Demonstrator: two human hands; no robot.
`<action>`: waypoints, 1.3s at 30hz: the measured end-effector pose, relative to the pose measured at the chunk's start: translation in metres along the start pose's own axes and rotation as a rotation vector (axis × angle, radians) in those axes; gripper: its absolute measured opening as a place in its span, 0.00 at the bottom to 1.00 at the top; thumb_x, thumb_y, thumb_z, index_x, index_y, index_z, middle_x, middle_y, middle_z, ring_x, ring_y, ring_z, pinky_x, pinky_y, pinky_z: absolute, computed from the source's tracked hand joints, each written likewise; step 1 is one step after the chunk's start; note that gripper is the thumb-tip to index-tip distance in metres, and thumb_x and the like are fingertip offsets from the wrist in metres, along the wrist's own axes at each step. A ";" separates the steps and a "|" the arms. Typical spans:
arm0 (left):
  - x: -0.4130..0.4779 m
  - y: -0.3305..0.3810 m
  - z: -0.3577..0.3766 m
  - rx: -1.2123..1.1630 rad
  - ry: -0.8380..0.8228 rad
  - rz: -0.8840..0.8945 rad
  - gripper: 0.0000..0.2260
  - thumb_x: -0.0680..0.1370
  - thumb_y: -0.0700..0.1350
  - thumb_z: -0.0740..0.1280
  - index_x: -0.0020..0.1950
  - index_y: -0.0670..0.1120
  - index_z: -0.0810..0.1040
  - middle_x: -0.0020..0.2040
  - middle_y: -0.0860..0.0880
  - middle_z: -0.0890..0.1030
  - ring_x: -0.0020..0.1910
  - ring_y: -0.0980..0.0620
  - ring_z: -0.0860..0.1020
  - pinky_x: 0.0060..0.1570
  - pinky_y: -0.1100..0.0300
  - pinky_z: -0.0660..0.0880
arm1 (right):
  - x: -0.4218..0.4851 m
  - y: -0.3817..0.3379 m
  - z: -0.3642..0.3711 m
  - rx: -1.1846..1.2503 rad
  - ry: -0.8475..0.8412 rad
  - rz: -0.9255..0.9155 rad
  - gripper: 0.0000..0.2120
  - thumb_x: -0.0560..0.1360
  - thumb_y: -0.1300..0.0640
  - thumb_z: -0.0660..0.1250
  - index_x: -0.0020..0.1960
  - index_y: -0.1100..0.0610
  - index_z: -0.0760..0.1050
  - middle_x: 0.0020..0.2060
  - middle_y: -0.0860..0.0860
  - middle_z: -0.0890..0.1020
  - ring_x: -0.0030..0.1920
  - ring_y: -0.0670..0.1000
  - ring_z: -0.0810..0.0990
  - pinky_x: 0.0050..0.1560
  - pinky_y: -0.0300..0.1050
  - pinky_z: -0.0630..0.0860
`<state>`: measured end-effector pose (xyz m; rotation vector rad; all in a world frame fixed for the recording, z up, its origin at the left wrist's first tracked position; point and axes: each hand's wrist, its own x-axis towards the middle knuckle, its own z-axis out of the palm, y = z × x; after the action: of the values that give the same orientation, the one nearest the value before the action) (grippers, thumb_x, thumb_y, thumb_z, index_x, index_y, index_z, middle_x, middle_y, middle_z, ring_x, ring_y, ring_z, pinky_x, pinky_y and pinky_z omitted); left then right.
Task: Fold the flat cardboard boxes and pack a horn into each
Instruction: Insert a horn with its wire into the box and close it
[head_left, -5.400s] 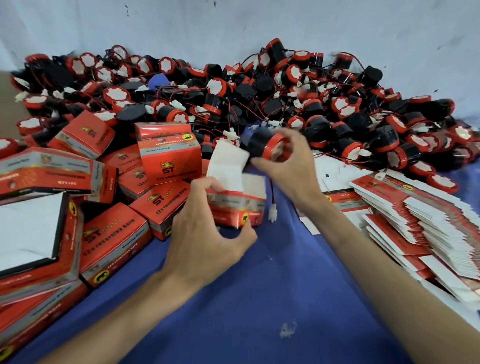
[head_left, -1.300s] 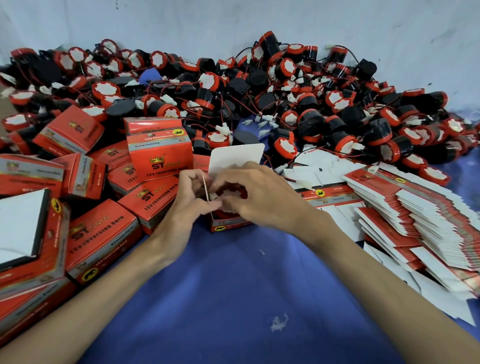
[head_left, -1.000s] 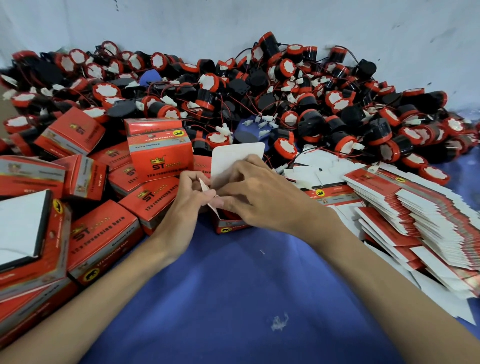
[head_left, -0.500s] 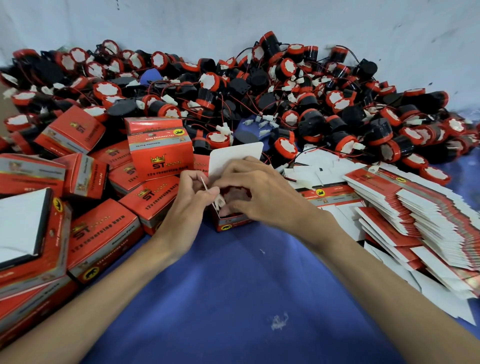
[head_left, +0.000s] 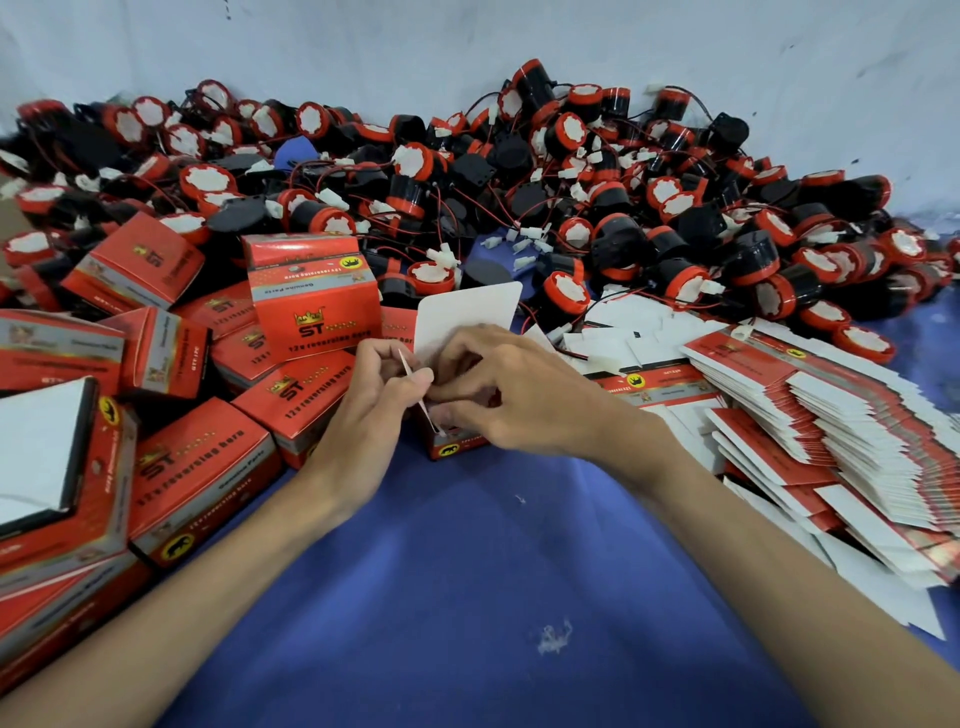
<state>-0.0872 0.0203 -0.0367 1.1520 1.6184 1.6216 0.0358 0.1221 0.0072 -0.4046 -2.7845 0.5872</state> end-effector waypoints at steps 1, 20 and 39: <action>0.000 0.000 0.000 0.000 -0.001 0.001 0.11 0.72 0.52 0.60 0.49 0.48 0.67 0.45 0.46 0.70 0.45 0.52 0.74 0.53 0.46 0.74 | 0.000 -0.001 0.001 0.010 0.030 0.011 0.06 0.74 0.54 0.70 0.49 0.53 0.84 0.45 0.39 0.73 0.53 0.41 0.69 0.55 0.43 0.69; -0.003 -0.003 0.003 0.024 -0.048 0.143 0.10 0.75 0.56 0.60 0.55 0.59 0.66 0.51 0.47 0.78 0.49 0.55 0.78 0.50 0.64 0.75 | 0.004 -0.012 -0.002 0.014 0.109 0.098 0.10 0.68 0.66 0.68 0.40 0.52 0.83 0.39 0.41 0.75 0.43 0.48 0.76 0.43 0.53 0.77; -0.003 -0.005 0.003 0.193 0.074 0.224 0.13 0.74 0.62 0.65 0.59 0.67 0.73 0.55 0.62 0.79 0.57 0.65 0.75 0.57 0.68 0.70 | -0.041 0.011 -0.004 0.208 0.649 0.076 0.15 0.73 0.64 0.63 0.59 0.62 0.78 0.55 0.52 0.76 0.56 0.47 0.76 0.56 0.42 0.76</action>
<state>-0.0841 0.0195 -0.0420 1.4310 1.7782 1.6911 0.0777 0.1204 -0.0023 -0.5416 -2.0787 0.6193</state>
